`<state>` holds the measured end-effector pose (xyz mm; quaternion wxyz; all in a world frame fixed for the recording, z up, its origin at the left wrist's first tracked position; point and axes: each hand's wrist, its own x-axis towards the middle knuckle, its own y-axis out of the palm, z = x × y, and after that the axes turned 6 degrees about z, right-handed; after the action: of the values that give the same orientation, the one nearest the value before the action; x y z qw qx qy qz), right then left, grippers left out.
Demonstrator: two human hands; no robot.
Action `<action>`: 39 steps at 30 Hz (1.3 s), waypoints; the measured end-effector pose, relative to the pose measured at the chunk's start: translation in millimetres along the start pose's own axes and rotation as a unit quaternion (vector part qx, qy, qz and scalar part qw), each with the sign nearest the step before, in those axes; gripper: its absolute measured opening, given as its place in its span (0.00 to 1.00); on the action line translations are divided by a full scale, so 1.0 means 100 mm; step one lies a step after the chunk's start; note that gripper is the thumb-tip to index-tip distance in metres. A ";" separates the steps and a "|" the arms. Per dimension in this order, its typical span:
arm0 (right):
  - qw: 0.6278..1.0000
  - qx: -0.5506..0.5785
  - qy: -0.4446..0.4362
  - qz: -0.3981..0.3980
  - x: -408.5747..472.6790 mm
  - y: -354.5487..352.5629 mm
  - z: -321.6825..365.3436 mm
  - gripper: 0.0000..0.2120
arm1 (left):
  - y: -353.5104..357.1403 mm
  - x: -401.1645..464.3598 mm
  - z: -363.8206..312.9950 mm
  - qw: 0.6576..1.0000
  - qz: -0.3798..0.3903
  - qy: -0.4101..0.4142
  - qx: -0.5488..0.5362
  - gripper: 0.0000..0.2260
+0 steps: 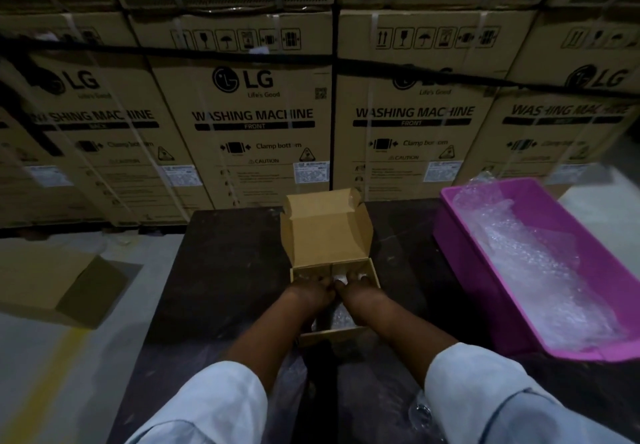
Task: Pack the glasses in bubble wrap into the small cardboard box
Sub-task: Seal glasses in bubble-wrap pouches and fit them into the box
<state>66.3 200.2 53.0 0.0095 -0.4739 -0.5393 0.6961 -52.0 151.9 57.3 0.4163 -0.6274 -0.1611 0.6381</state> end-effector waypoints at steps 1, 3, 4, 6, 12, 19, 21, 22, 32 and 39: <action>1.000 0.000 -0.001 0.002 0.00 0.00 0.00 0.39 | 0.00 -0.01 0.01 1.000 0.004 0.010 0.017 0.31; 1.000 -0.001 -0.005 -0.003 0.00 0.03 -0.02 0.38 | 0.03 0.00 0.01 1.000 0.014 -0.009 -0.011 0.32; 1.000 -0.003 -0.006 -0.007 0.00 0.04 -0.02 0.38 | 0.04 0.01 0.02 1.000 0.015 -0.011 -0.022 0.33; 1.000 -0.002 -0.006 -0.011 0.02 0.05 -0.03 0.39 | 0.03 -0.01 0.02 0.999 0.019 -0.004 -0.027 0.39; 1.000 0.022 -0.005 -0.013 0.04 0.03 -0.02 0.41 | 0.08 0.08 0.04 0.999 0.009 0.003 -0.044 0.41; 1.000 0.023 -0.002 -0.012 0.09 0.04 -0.02 0.41 | 0.07 0.08 0.04 0.999 0.016 -0.011 -0.039 0.40; 0.999 0.033 -0.001 -0.024 0.10 0.06 -0.03 0.40 | 0.07 0.09 0.04 0.999 0.007 -0.009 -0.037 0.37; 0.999 0.033 0.000 -0.033 0.09 0.06 -0.03 0.39 | 0.07 0.09 0.05 0.999 0.000 -0.011 -0.033 0.35; 1.000 0.010 -0.013 0.007 0.04 0.05 -0.06 0.36 | -0.06 -0.07 -0.10 0.999 -0.019 0.024 0.016 0.25; 0.984 0.168 -0.014 -0.056 -0.26 -0.29 -0.22 0.21 | -0.35 -0.45 0.06 0.971 -0.148 -0.053 -0.182 0.18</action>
<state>80.9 215.1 93.0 0.1204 -0.4247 -0.4405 0.7817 -51.8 142.0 113.9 0.3760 -0.6268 -0.3872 0.5620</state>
